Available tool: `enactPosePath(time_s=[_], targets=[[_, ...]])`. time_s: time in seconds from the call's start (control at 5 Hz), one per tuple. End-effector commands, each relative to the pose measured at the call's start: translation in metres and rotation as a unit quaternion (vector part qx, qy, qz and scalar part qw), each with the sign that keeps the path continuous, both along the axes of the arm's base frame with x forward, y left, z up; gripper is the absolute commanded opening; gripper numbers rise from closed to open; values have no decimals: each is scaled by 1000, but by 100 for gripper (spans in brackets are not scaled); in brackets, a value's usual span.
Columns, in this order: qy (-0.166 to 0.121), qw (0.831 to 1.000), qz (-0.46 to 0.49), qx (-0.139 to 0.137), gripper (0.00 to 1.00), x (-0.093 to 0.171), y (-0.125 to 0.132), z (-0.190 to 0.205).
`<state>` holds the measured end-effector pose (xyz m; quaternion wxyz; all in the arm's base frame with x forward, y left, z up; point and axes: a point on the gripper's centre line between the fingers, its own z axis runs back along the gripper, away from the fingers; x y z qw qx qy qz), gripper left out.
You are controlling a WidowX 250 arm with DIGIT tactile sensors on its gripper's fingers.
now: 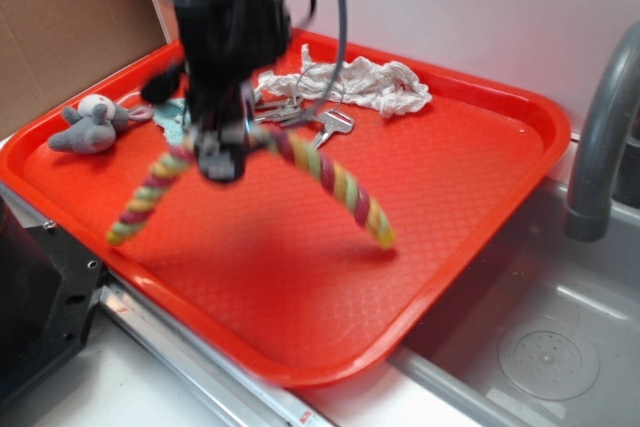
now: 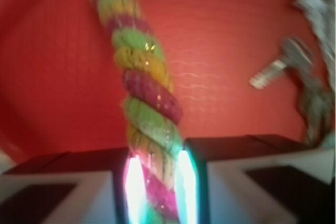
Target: Grab the multicolored rope.
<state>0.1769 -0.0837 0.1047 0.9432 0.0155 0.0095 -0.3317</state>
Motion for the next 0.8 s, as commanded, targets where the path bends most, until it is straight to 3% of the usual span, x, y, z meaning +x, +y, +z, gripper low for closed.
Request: enactPosePath(time_s=[0.0, 0.2, 0.4, 0.6], targets=[[22, 967, 250, -48, 0, 15, 34, 86], [-6, 929, 368, -41, 0, 11, 44, 107], [-26, 920, 391, -23, 0, 17, 45, 110], [-20, 925, 380, 2, 0, 26, 43, 104]])
